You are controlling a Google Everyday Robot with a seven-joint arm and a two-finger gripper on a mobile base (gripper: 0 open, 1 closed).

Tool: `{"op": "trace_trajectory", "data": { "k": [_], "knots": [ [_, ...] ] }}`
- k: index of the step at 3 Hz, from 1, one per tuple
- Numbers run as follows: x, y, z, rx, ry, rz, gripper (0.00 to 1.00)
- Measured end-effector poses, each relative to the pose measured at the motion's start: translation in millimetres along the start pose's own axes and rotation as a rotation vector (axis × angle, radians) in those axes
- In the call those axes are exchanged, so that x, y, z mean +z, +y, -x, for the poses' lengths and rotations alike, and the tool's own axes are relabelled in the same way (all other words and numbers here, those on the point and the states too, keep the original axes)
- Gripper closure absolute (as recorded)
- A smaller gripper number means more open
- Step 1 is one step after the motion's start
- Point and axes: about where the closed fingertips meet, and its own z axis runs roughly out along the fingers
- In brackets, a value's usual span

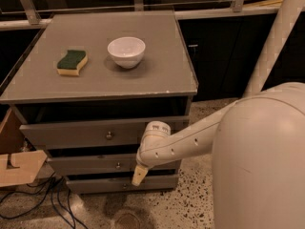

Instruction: Open middle drawer

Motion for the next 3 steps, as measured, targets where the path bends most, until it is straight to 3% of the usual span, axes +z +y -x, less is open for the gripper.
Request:
{"op": "trace_trajectory", "data": {
  "k": [3],
  "knots": [
    [32,2,-20,-0.006,0.065,0.016,0.00]
  ]
}}
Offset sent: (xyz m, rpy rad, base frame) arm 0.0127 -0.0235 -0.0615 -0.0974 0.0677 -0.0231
